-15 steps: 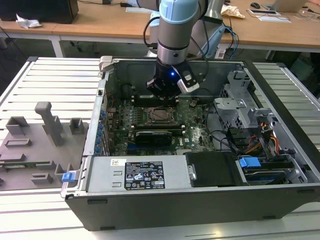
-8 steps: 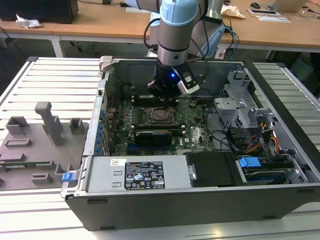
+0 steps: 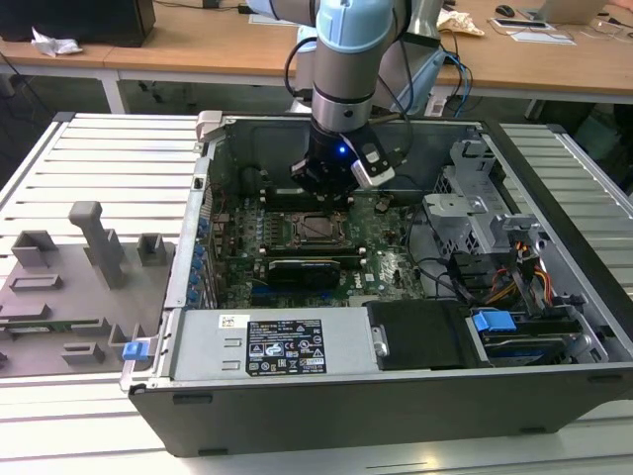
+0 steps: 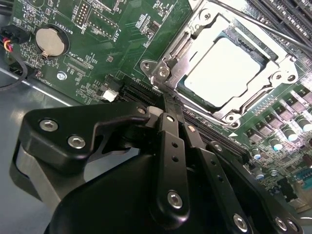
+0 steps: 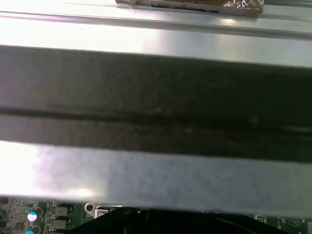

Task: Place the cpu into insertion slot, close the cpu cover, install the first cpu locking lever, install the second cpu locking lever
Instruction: 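Install the first cpu locking lever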

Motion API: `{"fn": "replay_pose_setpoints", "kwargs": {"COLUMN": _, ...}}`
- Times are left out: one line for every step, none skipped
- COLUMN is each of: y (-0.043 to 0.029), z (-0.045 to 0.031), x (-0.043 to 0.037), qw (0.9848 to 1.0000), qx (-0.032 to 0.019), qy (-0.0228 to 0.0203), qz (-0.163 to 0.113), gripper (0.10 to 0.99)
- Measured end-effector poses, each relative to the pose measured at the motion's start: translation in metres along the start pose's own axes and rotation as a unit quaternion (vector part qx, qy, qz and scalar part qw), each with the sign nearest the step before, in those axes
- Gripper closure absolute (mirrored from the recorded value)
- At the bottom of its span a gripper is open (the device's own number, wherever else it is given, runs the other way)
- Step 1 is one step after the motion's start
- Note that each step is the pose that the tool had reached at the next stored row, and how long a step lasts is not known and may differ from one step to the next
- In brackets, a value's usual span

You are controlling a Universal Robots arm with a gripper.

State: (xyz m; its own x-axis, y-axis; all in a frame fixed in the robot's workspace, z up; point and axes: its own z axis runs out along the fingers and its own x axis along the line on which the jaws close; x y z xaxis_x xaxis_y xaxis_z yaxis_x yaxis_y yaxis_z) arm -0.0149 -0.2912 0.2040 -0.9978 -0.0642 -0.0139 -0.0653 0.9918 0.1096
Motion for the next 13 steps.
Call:
{"fn": "replay_pose_setpoints", "kwargs": {"y": -0.0001, "z": 0.0003, "x": 0.0, "qw": 1.0, "qx": 0.0004, "qy": 0.0001, "qz": 0.0, "gripper": 0.98}}
{"fn": "replay_pose_setpoints", "kwargs": {"y": -0.0001, "z": 0.0006, "x": 0.0, "qw": 1.0, "qx": 0.0007, "qy": 0.0001, "qz": 0.0, "gripper": 0.98}}
{"fn": "replay_pose_setpoints", "kwargs": {"y": -0.0001, "z": 0.0008, "x": 0.0, "qw": 1.0, "qx": 0.0007, "qy": 0.0001, "qz": 0.0, "gripper": 0.98}}
{"fn": "replay_pose_setpoints", "kwargs": {"y": -0.0001, "z": 0.0011, "x": 0.0, "qw": 1.0, "qx": 0.0007, "qy": 0.0, "qz": 0.0, "gripper": 0.98}}
{"fn": "replay_pose_setpoints", "kwargs": {"y": 0.0001, "z": 0.0022, "x": -0.0002, "qw": 1.0, "qx": -0.0005, "qy": -0.0005, "qz": 0.0, "gripper": 0.98}}
{"fn": "replay_pose_setpoints", "kwargs": {"y": 0.0, "z": 0.0024, "x": -0.0002, "qw": 1.0, "qx": 0.0001, "qy": -0.0003, "qz": 0.0, "gripper": 0.98}}
{"fn": "replay_pose_setpoints", "kwargs": {"y": -0.0002, "z": 0.0025, "x": -0.0002, "qw": 1.0, "qx": 0.0006, "qy": 0.0, "qz": 0.0, "gripper": 0.98}}
{"fn": "replay_pose_setpoints", "kwargs": {"y": -0.0003, "z": 0.0025, "x": -0.0002, "qw": 1.0, "qx": 0.0007, "qy": 0.0001, "qz": 0.0, "gripper": 0.98}}
{"fn": "replay_pose_setpoints", "kwargs": {"y": -0.0003, "z": 0.0025, "x": -0.0002, "qw": 1.0, "qx": 0.0006, "qy": 0.0, "qz": 0.0, "gripper": 0.98}}
{"fn": "replay_pose_setpoints", "kwargs": {"y": -0.0003, "z": 0.0026, "x": -0.0004, "qw": 1.0, "qx": 0.0004, "qy": 0.0, "qz": 0.0, "gripper": 0.98}}
{"fn": "replay_pose_setpoints", "kwargs": {"y": -0.0002, "z": 0.0024, "x": -0.0005, "qw": 1.0, "qx": 0.0003, "qy": -0.0001, "qz": 0.0, "gripper": 0.98}}
{"fn": "replay_pose_setpoints", "kwargs": {"y": -0.0001, "z": 0.0017, "x": -0.0005, "qw": 1.0, "qx": 0.0002, "qy": -0.0001, "qz": 0.0, "gripper": 0.98}}
{"fn": "replay_pose_setpoints", "kwargs": {"y": 0.0001, "z": 0.0006, "x": -0.0006, "qw": 1.0, "qx": 0.0001, "qy": -0.0002, "qz": 0.0, "gripper": 0.98}}
